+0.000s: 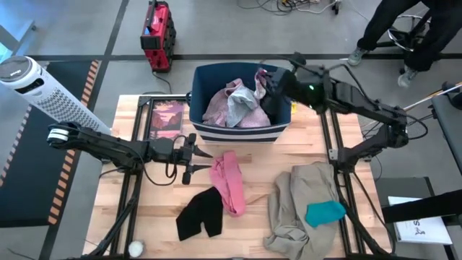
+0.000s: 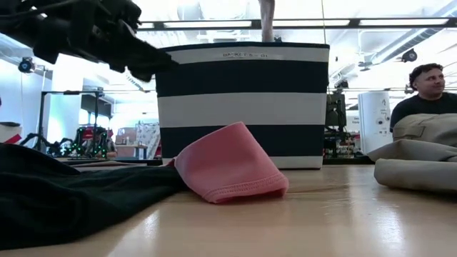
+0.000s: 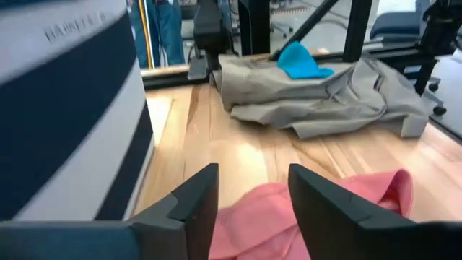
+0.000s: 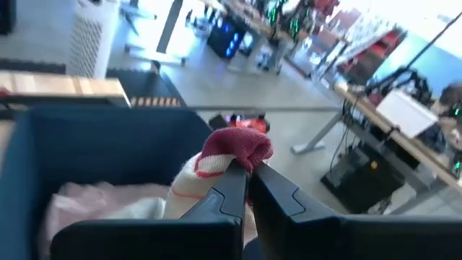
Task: Sort clothes
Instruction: Put the light pink striped sock into the blue bin, then put the pink underwear into the blue bin
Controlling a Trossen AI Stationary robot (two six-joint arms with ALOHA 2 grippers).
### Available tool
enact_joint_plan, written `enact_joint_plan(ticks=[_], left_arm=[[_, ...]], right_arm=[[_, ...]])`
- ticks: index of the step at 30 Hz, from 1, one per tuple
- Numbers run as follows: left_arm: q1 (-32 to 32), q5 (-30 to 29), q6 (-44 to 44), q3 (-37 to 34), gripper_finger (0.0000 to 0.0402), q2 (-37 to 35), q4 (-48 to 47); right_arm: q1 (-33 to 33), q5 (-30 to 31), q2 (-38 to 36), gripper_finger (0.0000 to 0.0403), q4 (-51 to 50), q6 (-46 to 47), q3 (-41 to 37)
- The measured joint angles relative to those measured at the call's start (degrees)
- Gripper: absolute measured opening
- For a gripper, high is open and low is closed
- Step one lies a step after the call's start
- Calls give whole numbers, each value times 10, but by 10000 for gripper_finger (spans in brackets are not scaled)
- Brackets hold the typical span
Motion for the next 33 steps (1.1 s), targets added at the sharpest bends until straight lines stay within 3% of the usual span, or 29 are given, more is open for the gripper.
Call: enact_joint_plan(ticks=[6, 12, 20, 26, 33], left_arm=[[0, 0, -18, 0, 193, 40, 2], [-5, 1, -39, 0, 214, 90, 10], [-24, -3, -40, 2, 225, 171, 43], [-26, -18, -20, 50, 227, 241, 24], [-26, -35, 31, 141, 229, 326, -61]], right_arm=[[-82, -72, 18, 0, -5, 16, -33], [-118, -127, 46, 14, -16, 60, -55], [-114, -139, 71, 151, -35, 72, -55], [-103, -140, 59, 253, -42, 76, -55], [-71, -140, 31, 307, -46, 76, -55]])
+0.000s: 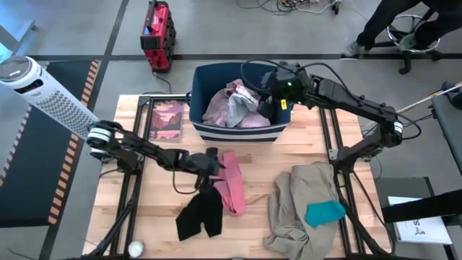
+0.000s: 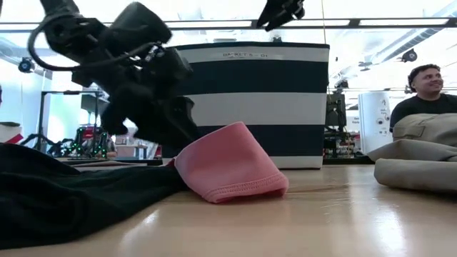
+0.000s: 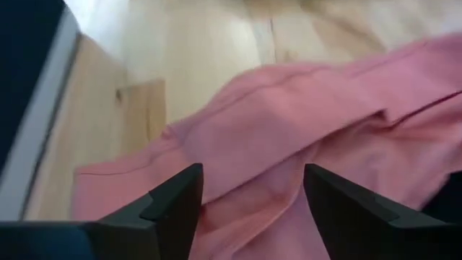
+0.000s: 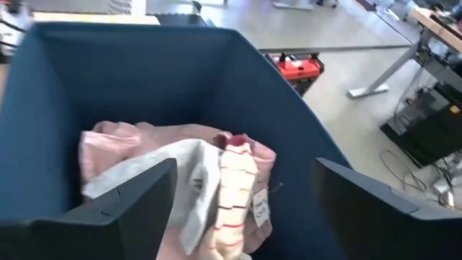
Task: Sort clothes
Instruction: Put the pink underwear into the blue bin
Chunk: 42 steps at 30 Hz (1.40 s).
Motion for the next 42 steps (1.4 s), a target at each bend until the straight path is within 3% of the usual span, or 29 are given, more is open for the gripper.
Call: enact_joint_plan(ticks=[7, 10, 14, 18, 20, 26, 30, 34, 42], left_arm=[[0, 1, 2, 76, 239, 75, -91], [0, -4, -7, 102, 224, 99, -106], [0, -11, -4, 119, 155, 107, -117], [1, -15, 3, 122, 37, 90, -140], [1, -9, 2, 121, 14, 73, -153], [0, 1, -20, 121, 4, -2, -178], [0, 2, -26, 122, 3, -74, -181], [1, 1, -33, 122, 2, -154, -179], [39, 0, -41, 122, 1, -308, -131]], right_arm=[[37, 0, -17, 300, -8, 1, 0], [52, 0, -20, 288, -13, 9, 0], [68, 0, -23, 264, -14, 22, 0], [84, 13, -33, 217, -13, 23, 0], [94, 26, -38, 187, -13, 21, 0], [119, 31, -58, 96, -14, 20, 0], [136, 31, -73, 56, -14, 21, 0], [156, 31, -89, 40, -16, 21, 1], [189, 31, -107, 54, -14, 21, 1]])
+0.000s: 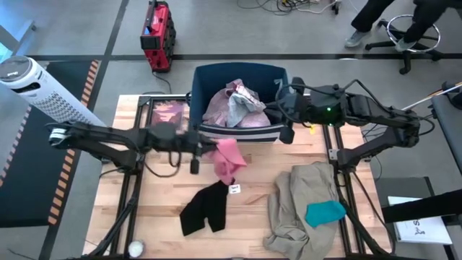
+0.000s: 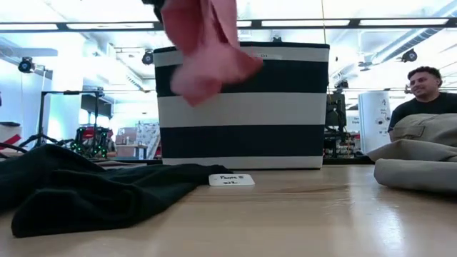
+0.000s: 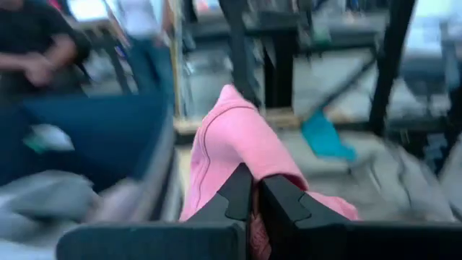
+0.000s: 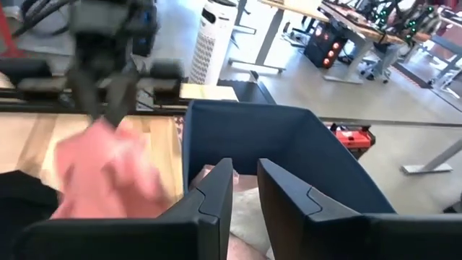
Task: Sort clothes
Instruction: Put the pink underwear into the blue bin
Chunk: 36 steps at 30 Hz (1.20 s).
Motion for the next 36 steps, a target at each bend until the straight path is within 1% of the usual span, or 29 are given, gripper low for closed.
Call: enact_joint_plan(ticks=[5, 9, 14, 18, 19, 21, 24, 27, 32, 36], left_arm=[[36, 0, 20, 13, 0, -57, -9], [53, 1, 62, 71, 0, -65, -49], [86, 2, 110, 169, 0, -32, -106], [124, 2, 129, 239, 0, 7, -137], [137, 7, 130, 252, 0, 17, -141], [166, 36, 129, 272, 0, 37, -151], [211, 92, 118, 287, 0, 68, -154], [255, 133, 103, 293, 0, 97, -157], [308, 173, 85, 282, 0, 139, -167], [331, 179, 87, 262, 0, 161, -170]], right_arm=[[15, 0, -7, 44, -1, -1, 0], [29, 1, -12, 30, -3, -5, 0], [54, 1, -11, 25, -12, -5, 0], [78, 31, -10, 25, -22, -2, -7], [84, 37, -11, 24, -28, -2, -9], [95, 53, -12, 23, -30, 1, -20], [111, 65, -20, 23, -30, 6, -47], [120, 68, -31, 23, -18, 22, -84], [128, 81, -52, 23, 20, 44, -159], [129, 81, -71, 23, 63, 52, -214]])
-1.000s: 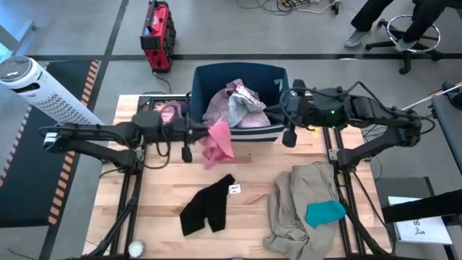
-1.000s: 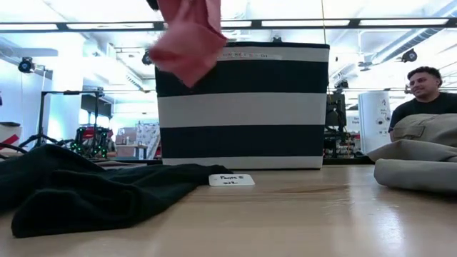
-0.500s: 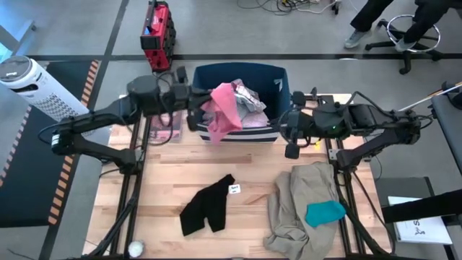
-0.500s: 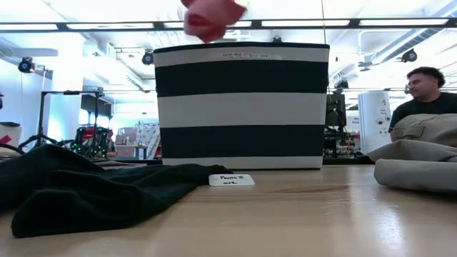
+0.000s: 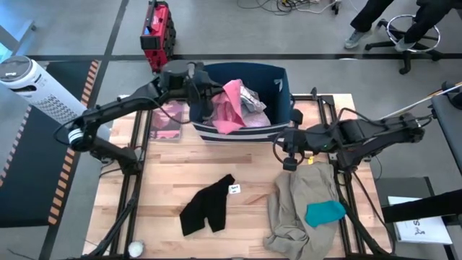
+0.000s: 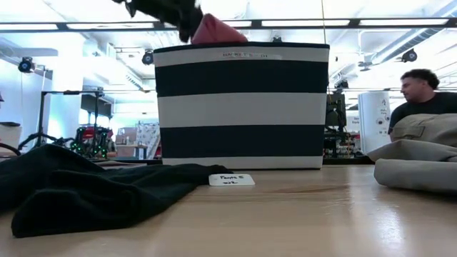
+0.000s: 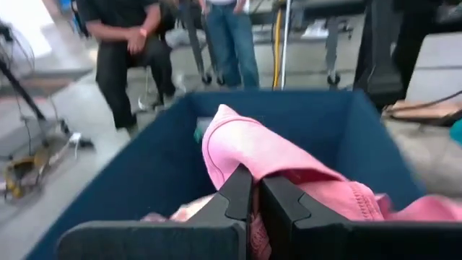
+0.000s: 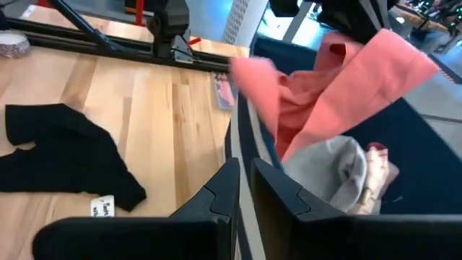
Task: Sort clothes
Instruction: Put the pink underwear into the blue bin
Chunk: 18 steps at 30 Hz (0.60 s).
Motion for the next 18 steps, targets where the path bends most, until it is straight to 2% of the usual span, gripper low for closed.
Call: enact_joint_plan(ticks=[13, 18], left_arm=[[61, -6, 3, -42, 1, 69, -23], [57, -3, 3, -31, 27, 73, -8]], right_arm=[[0, 0, -35, 23, 81, 42, -124], [0, 0, -37, 23, 94, 45, -139]])
